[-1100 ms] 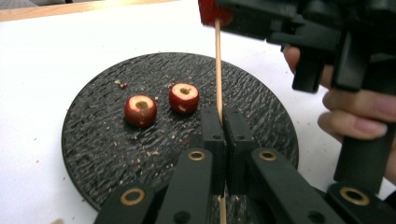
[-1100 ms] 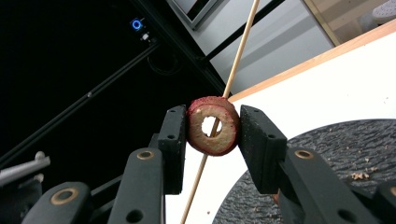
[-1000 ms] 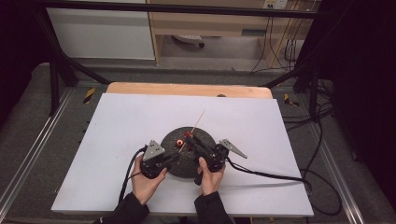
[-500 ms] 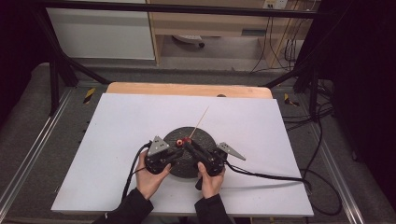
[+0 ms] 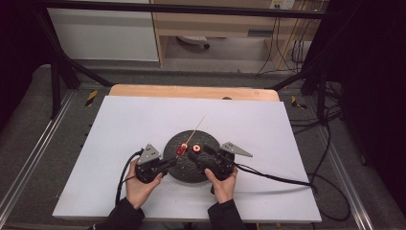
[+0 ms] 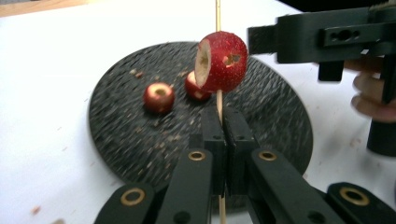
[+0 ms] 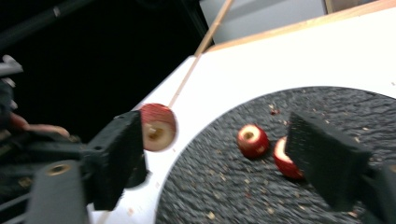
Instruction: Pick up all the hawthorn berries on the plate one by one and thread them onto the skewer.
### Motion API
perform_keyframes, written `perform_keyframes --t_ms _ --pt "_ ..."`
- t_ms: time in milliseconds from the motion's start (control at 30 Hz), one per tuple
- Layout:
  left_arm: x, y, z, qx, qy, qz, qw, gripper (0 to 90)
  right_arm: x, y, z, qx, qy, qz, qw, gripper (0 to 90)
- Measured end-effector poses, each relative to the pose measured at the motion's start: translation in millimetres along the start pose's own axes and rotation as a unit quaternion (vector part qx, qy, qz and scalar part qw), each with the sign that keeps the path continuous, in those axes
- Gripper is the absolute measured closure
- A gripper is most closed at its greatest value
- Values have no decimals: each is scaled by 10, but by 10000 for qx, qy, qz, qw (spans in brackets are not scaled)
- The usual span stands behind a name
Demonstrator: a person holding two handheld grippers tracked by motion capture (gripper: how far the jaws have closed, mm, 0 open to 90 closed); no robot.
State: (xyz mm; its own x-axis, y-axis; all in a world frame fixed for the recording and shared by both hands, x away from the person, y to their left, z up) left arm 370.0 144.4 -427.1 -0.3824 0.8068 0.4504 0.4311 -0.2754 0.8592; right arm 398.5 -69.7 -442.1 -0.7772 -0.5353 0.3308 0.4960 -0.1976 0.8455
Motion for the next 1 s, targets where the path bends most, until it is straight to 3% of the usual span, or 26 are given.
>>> perform_keyframes --t_ms 167,300,533,733,833,933,1000 --pt "167 -107 53 -17 13 95 10000 882 7 13 -54 471 -162 315 9983 85" --pt "326 -224 123 13 -4 143 9999 882 27 40 -96 874 -204 526 9946 57" --pt "520 -392 224 95 -56 238 9997 882 24 99 -162 1246 -303 936 9873 43" --pt "581 -505 254 96 -54 323 9994 881 -3 184 -218 1502 -356 1200 9807 50" --pt "587 -540 253 66 -75 389 9992 881 -43 211 -241 1672 -449 1415 9747 52" --pt "597 -559 251 21 -76 461 9989 881 -95 244 -232 2050 -560 1715 9620 55" --pt "610 -574 246 24 -86 456 9989 881 -135 270 -211 2169 -560 1855 9568 59"
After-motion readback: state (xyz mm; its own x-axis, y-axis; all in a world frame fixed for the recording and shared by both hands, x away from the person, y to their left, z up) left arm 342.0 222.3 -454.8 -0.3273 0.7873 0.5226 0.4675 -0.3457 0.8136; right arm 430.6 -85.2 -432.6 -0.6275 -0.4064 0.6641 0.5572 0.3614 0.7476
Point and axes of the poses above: each handheld gripper's, and its own axes: x roughly backward along the jaws, y roughly out of its top, z roughly to its left, the point moved 3 cm from there along -x, roughly forward along the jaws, and after that the axes turned 15 degrees about -y, right-handed, at the moved point
